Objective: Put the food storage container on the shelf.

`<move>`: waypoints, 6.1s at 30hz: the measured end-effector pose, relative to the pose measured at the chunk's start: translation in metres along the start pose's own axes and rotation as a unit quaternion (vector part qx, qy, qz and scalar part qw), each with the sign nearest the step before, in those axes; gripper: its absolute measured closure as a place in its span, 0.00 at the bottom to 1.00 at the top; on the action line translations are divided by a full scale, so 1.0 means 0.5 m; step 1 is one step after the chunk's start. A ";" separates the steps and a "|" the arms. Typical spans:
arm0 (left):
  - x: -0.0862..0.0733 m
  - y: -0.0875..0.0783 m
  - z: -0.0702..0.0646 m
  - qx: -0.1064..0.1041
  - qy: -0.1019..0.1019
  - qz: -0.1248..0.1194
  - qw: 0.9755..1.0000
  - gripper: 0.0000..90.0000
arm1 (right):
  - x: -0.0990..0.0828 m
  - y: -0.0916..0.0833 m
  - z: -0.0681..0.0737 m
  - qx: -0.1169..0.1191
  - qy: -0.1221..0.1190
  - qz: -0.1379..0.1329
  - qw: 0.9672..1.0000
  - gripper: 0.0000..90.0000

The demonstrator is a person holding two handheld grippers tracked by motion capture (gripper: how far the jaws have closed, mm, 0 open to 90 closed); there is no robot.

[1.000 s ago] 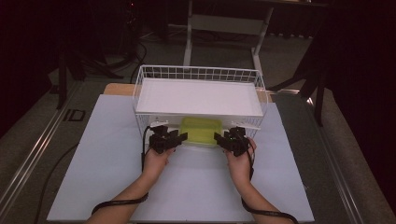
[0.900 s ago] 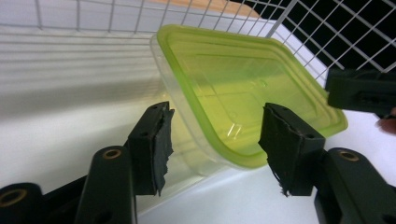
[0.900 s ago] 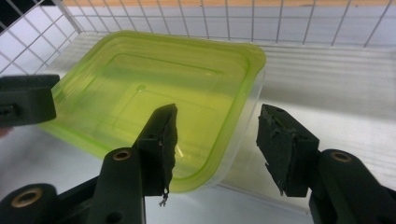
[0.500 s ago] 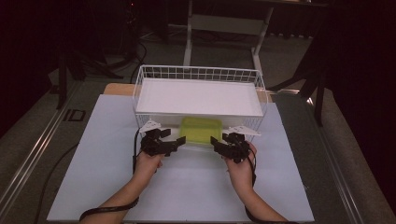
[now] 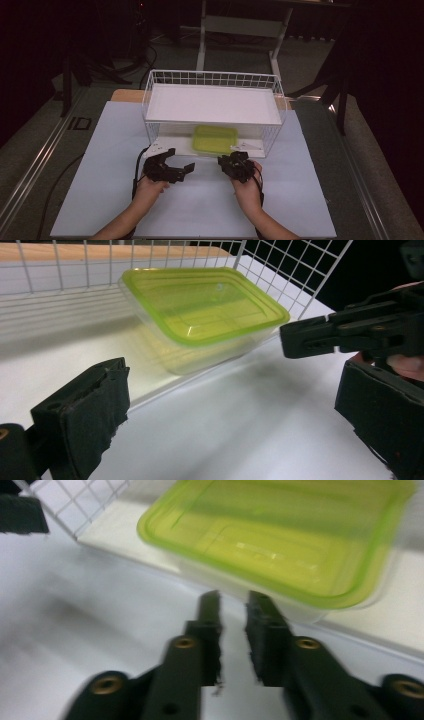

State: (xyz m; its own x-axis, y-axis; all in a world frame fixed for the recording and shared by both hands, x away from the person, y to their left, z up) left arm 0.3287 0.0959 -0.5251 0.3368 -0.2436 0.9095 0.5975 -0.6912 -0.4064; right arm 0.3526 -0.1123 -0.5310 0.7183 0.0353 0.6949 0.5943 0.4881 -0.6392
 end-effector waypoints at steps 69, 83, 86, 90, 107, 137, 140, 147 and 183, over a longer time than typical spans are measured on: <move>-0.018 -0.010 -0.012 0.013 0.044 -0.036 0.998 0.02 | 0.045 0.093 0.011 -0.011 0.001 -0.010 1.000 0.85; 0.017 -0.011 -0.023 -0.011 0.053 -0.036 0.998 0.02 | 0.037 0.024 0.015 0.077 -0.008 -0.018 0.997 0.15; 0.021 -0.014 -0.024 -0.015 0.058 -0.034 0.998 0.02 | 0.026 0.007 0.013 0.076 -0.016 -0.035 0.996 0.15; 0.026 -0.016 -0.027 -0.033 0.045 -0.033 0.998 0.02 | 0.027 -0.006 0.011 0.082 -0.020 -0.030 0.996 0.16; 0.027 -0.062 -0.037 -0.048 0.077 -0.039 0.995 0.02 | -0.001 -0.086 -0.030 0.090 -0.049 -0.032 0.994 0.16; -0.053 -0.149 -0.027 -0.049 0.068 -0.014 0.996 0.02 | -0.077 -0.206 -0.122 0.079 -0.048 -0.044 0.995 0.16; -0.063 -0.158 -0.026 -0.050 0.070 -0.013 0.996 0.02 | -0.082 -0.216 -0.129 0.077 -0.048 -0.049 0.995 0.16; -0.084 -0.172 -0.023 -0.048 0.056 -0.011 0.997 0.02 | -0.099 -0.233 -0.141 0.076 -0.041 -0.052 0.995 0.16; -0.097 -0.166 -0.025 -0.043 0.070 -0.029 0.996 0.02 | -0.110 -0.208 -0.163 0.093 -0.087 -0.072 0.989 0.15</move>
State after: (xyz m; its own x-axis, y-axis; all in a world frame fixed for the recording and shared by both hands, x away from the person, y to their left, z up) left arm 0.2537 0.1568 -0.5346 0.1941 -0.2897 0.9372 0.5459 -0.7619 -0.3486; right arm 0.2809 -0.2364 -0.5294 0.5477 0.0962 0.8311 0.5972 0.6508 -0.4689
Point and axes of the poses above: each handheld gripper's, and its own axes: y roughly forward along the jaws, x roughly out of its top, z roughly to its left, the point moved 5 cm from there along y, roughly forward along the jaws, and after that the axes turned 12 degrees about y, right-handed, at the moved point
